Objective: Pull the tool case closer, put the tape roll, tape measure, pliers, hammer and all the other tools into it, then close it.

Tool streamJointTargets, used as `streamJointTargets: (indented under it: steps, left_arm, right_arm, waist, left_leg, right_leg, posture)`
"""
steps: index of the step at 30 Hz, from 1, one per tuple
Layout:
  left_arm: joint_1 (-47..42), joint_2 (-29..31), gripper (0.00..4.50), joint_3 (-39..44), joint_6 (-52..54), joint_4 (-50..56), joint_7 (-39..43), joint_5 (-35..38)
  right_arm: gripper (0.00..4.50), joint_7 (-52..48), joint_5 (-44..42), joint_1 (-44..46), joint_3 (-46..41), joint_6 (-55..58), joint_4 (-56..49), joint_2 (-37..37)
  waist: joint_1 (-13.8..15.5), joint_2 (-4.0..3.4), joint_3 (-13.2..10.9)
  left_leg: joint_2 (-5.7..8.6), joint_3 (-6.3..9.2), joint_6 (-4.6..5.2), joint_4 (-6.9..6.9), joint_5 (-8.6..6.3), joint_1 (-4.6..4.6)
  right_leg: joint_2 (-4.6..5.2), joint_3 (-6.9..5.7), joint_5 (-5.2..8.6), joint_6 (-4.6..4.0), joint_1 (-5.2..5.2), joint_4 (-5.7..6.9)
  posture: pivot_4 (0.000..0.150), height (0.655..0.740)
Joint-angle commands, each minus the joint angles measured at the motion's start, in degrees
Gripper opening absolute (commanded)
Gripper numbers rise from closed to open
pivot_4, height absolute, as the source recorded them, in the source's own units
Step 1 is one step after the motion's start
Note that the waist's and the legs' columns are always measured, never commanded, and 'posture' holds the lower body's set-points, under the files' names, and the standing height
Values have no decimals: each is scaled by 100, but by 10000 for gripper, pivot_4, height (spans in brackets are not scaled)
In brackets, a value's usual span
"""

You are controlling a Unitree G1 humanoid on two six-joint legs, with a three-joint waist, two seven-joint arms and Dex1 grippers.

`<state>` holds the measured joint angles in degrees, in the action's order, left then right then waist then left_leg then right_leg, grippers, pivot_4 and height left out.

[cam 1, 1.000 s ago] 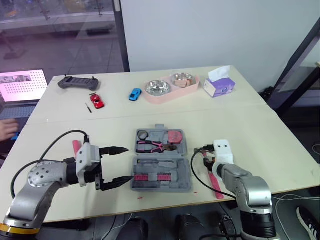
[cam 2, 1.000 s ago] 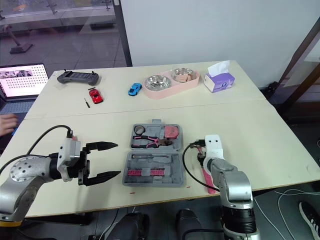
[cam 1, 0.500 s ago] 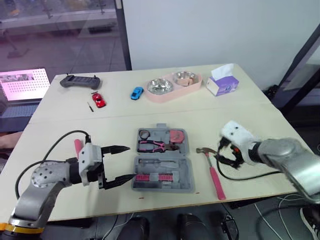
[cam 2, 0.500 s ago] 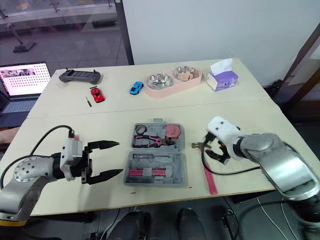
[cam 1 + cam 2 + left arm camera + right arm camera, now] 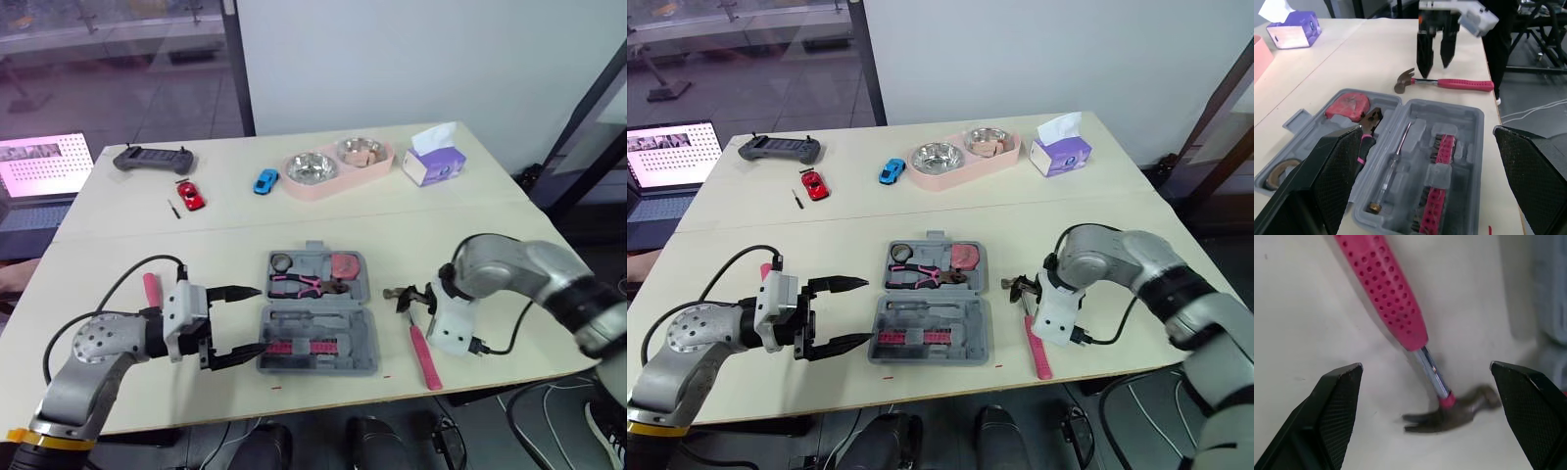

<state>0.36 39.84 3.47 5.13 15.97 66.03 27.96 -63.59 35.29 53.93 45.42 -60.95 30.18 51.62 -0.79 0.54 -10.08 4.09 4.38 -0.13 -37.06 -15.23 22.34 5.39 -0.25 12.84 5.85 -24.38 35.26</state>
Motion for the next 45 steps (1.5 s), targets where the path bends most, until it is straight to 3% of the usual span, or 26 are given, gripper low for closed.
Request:
streamJointTargets:
  steps: [1, 7, 8, 10, 15, 17, 20, 23, 25, 28, 32, 34, 36, 40, 45]
  left_arm:
    - [52, 38, 45000, 115, -33, 210, -67, 32]
    - [98, 35, 45000, 200, 13, 317, -223, 68]
    - [114, 41, 45000, 220, 12, 330, -236, 78]
    - [148, 52, 45000, 253, 15, 356, -278, 84]
    - [222, 57, 45000, 307, 41, 438, -353, 92]
    - [220, 48, 45000, 308, 38, 431, -350, 78]
    - [206, 40, 45000, 296, 17, 394, -324, 66]
    - [130, 26, 45000, 256, -9, 290, -272, 56]
    - [89, 18, 45000, 230, -28, 227, -235, 43]
    - [73, 13, 45000, 224, -46, 188, -192, 43]
    - [6, -14, 45000, 146, -46, 134, -149, 33]
    - [-13, -24, 45000, 107, -44, 107, -124, 28]
    - [-51, -37, 45000, 65, -36, 90, -100, 22]
    - [-140, 3, 45000, 62, -12, 56, -36, 63]
    - [-112, 33, 45000, 92, -10, 55, 48, 77]
  right_arm:
    - [44103, 330, 626, 329, 75, -329, 425, -345]
    - [44103, 634, 1452, 405, 386, -500, 829, -730]
    - [41726, 698, 1597, 385, 453, -534, 880, -772]
    - [35381, 780, 1776, 321, 542, -552, 1020, -850]
    - [8643, 1357, 2421, 422, 659, -432, 1258, -1005]
    - [202, 1495, 2518, 414, 648, -429, 1256, -1027]
    - [202, 1538, 2453, 399, 532, -349, 1254, -1022]
    - [202, 435, 717, 211, -145, 330, 819, -867]
    - [202, -717, -616, 18, -658, 1394, -11, -430]
    - [202, -1799, -1722, -316, -1177, 2809, -1086, 45]
    - [202, -2871, -4626, -1099, -2260, 7423, -3526, 1496]
    - [202, -2841, -5376, -1383, -2691, 9076, -4193, 1862]
    - [202, -2440, -5777, -1373, -2896, 10892, -4503, 1825]
    - [202, -580, -5824, -1068, -3522, 14862, -4103, 527]
    - [202, 2106, -6573, -2171, -4902, 15345, -3633, -510]
  waist:
    - [-1, 0, 0]
    - [10, 3, 3]
    - [5, 5, 5]
    - [0, 20, 15]
    - [-24, 62, 38]
    - [-31, 67, 44]
    - [-41, 81, 52]
    - [-29, 79, 50]
    - [-16, 40, 26]
    - [13, -37, -21]
    - [156, -60, -34]
    - [160, -60, -33]
    - [126, -51, -27]
    - [85, -31, -18]
    - [303, -31, -15]
  left_leg:
    - [0, 1, -1, -1, 0, 0]
    - [4, 11, -5, 0, 3, -1]
    - [4, 13, -7, -1, 4, -1]
    - [3, 14, -8, -1, 4, -12]
    - [-2, 22, -6, 14, 0, -100]
    - [-4, 24, -5, 14, -1, -111]
    - [-7, 27, -5, 11, 0, -115]
    - [-8, 28, -6, 10, 0, -114]
    - [-7, 27, -5, 9, 0, -104]
    - [0, 24, -3, 8, 0, -84]
    - [0, 36, 6, 10, -6, -65]
    - [0, 36, 12, 7, -10, -44]
    - [-2, 31, 12, 0, -11, -11]
    - [-5, 24, 7, -12, -7, -1]
    - [4, 27, 4, -7, -5, 28]
  right_leg:
    - [0, 0, 0, -2, 0, 1]
    - [-4, 1, 1, -10, -1, 10]
    - [-5, 1, -1, -12, 0, 10]
    - [-7, 1, 2, -20, 10, 11]
    - [-15, 1, 10, -32, 101, -3]
    - [-17, 1, 12, -33, 112, -3]
    - [-23, 2, 11, -34, 115, -1]
    - [-24, 4, 10, -34, 115, -1]
    - [-21, 6, 10, -34, 106, -1]
    - [2, 10, 9, -32, 88, -2]
    - [14, -6, 10, -32, 80, -6]
    - [19, -6, 11, -31, 62, -9]
    - [20, -7, 11, -31, 28, -10]
    - [22, -3, -8, -54, 3, -5]
    - [27, -14, -15, -48, -25, -5]
  posture:
    - [1500, 7400]
    - [1500, 7400]
    - [1500, 7400]
    - [1500, 7400]
    - [1500, 7400]
    - [1500, 7400]
    - [1500, 7400]
    - [1500, 7400]
    - [1500, 7400]
    - [1500, 7400]
    - [1500, 7400]
    - [1500, 7400]
    - [1500, 7400]
    - [1500, 7400]
    - [1500, 7400]
